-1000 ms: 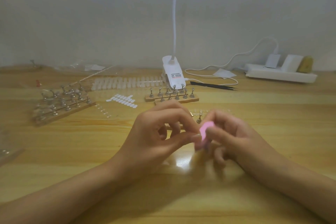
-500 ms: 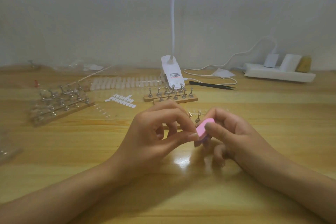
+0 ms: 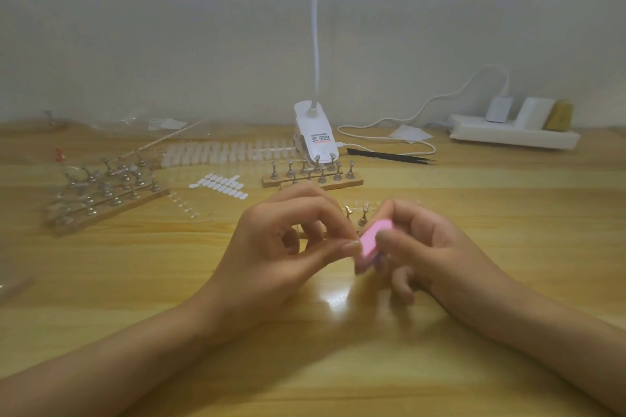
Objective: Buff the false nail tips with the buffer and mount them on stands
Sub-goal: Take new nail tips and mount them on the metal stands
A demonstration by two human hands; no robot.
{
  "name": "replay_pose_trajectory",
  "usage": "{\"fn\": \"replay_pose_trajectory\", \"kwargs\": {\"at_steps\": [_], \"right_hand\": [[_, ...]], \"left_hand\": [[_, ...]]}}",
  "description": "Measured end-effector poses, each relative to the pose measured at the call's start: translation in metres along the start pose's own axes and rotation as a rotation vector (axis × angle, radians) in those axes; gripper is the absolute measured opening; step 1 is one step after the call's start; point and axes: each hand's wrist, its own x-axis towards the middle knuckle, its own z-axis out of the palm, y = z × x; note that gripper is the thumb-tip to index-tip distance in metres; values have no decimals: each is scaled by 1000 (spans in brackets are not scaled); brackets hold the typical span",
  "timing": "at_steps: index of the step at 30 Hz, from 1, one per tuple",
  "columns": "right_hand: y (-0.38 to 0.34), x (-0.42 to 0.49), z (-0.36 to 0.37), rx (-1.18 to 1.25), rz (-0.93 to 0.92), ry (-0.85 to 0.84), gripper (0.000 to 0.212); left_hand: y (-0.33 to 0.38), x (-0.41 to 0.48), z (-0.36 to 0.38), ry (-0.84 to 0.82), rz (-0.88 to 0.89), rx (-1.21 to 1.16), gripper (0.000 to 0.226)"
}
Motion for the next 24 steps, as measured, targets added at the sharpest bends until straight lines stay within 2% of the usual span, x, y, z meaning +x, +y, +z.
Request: {"fn": "replay_pose_trajectory", "kwargs": {"at_steps": [2, 5, 9, 12, 15, 18, 21, 22, 24], "right_hand": [[0, 1, 3, -45, -24, -90, 26], [1, 1, -1, 3, 6, 64, 32], [0, 1, 2, -27, -13, -74, 30], [0, 1, 0, 19, 15, 57, 33], [-3, 1, 2, -43, -8, -74, 27], [-1, 1, 0, -27, 26, 41, 31], [-2, 1, 3, -37, -6, -66, 22], [-2, 2, 3, -39, -10, -52, 20], [-1, 3, 2, 18, 21, 90, 21]], "left_hand": [[0, 0, 0, 0, 2, 11, 14], [0, 0, 0, -6, 5, 4, 12], [0, 0, -1, -8, 2, 5, 14], [0, 0, -1, -16, -2, 8, 13], [2, 0, 0, -17, -22, 1, 13], [3, 0, 0, -32, -14, -7, 11], [4, 0, 0, -29, -30, 5, 11], [4, 0, 0, -36, -30, 12, 11], [5, 0, 1, -55, -35, 4, 12]]}}
